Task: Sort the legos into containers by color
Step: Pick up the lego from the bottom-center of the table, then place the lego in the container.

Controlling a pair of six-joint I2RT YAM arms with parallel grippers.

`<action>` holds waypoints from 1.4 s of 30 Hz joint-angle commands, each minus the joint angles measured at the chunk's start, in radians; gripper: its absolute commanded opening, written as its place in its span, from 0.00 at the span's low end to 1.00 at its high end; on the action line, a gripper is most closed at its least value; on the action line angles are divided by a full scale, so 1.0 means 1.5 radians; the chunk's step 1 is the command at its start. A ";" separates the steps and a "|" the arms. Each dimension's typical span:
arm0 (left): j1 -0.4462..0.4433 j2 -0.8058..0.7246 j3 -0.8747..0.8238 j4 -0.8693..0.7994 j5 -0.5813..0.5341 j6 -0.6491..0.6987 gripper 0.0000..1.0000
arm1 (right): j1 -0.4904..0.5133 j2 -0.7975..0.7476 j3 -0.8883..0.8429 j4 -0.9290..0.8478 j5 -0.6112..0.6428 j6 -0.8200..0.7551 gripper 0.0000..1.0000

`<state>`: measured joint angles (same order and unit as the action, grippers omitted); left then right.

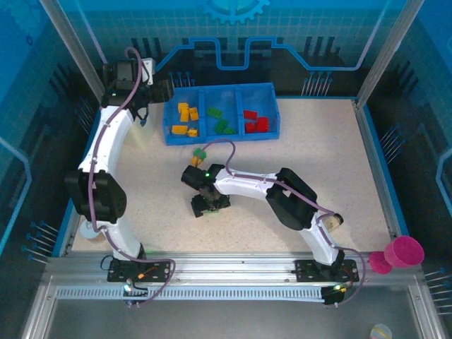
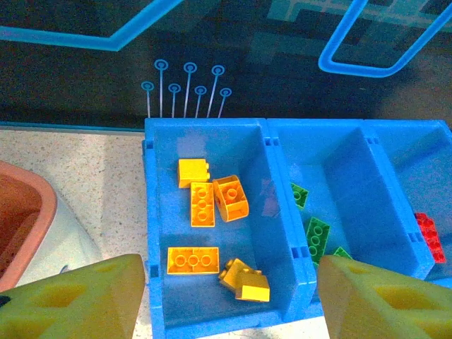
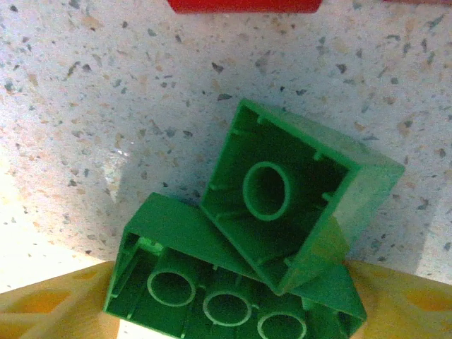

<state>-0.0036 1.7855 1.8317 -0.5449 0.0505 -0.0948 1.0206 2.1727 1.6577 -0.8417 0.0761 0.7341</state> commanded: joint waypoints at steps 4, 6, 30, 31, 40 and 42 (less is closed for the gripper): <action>0.004 -0.045 -0.026 0.018 0.014 0.000 0.67 | -0.007 0.024 -0.019 -0.020 -0.003 -0.022 0.72; 0.004 -0.052 -0.031 0.017 0.013 -0.001 0.68 | -0.009 0.019 -0.021 -0.025 0.010 -0.034 0.69; -0.006 -0.246 -0.288 -0.054 0.064 -0.051 0.71 | -0.187 -0.123 0.110 -0.048 0.120 -0.292 0.55; -0.008 -0.255 -0.296 -0.066 0.062 -0.052 0.71 | -0.200 -0.109 0.135 -0.041 0.123 -0.305 0.55; -0.024 -0.329 -0.391 -0.116 0.086 -0.078 0.72 | -0.280 0.079 0.391 0.020 0.101 -0.382 0.54; -0.029 -0.342 -0.415 -0.120 0.096 -0.084 0.73 | -0.287 0.130 0.451 0.035 0.095 -0.395 0.54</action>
<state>-0.0326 1.3071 1.2510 -0.6788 0.1478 -0.1894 0.6041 2.2757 2.2364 -0.8276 0.2401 0.2005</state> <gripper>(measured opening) 0.724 0.643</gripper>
